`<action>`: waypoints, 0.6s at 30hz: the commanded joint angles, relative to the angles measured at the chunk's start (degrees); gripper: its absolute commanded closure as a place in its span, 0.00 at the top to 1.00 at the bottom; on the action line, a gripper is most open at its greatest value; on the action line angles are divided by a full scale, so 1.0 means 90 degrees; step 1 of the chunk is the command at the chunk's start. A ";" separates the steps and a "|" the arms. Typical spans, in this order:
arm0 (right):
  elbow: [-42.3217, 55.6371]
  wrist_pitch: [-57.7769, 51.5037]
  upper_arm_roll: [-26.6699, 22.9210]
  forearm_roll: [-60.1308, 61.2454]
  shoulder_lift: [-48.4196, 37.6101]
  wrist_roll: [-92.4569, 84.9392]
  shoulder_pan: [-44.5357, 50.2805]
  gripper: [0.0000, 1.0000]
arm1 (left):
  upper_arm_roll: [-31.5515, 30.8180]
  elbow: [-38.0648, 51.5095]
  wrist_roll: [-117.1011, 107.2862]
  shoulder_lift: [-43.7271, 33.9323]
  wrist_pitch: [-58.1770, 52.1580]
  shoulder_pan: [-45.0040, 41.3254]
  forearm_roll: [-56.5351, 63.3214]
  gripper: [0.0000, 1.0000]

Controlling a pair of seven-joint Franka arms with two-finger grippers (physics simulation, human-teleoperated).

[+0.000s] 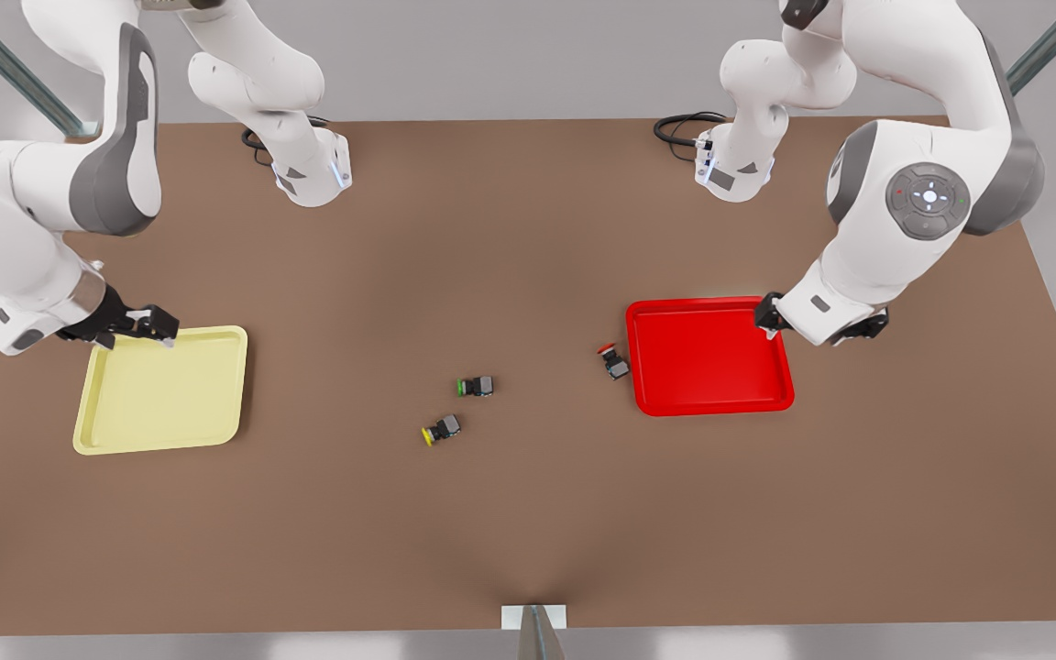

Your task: Place the switches on the corresponding trays according to their colors

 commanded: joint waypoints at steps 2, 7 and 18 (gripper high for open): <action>0.0033 -0.0075 0.0019 0.0002 0.0107 0.0245 0.0057 1.00 | -0.0010 0.0000 -0.0019 0.0058 -0.0010 -0.0010 0.0042 1.00; 0.0052 0.0218 0.0429 0.0090 0.0576 0.3497 0.0956 1.00 | -0.0088 -0.1063 -0.4373 0.0557 0.1200 -0.1318 -0.0388 1.00; 0.1019 0.1291 0.0439 0.0413 0.2568 0.7921 0.2626 1.00 | -0.0078 -0.4072 -0.5986 0.0927 0.5293 -0.2324 -0.0554 1.00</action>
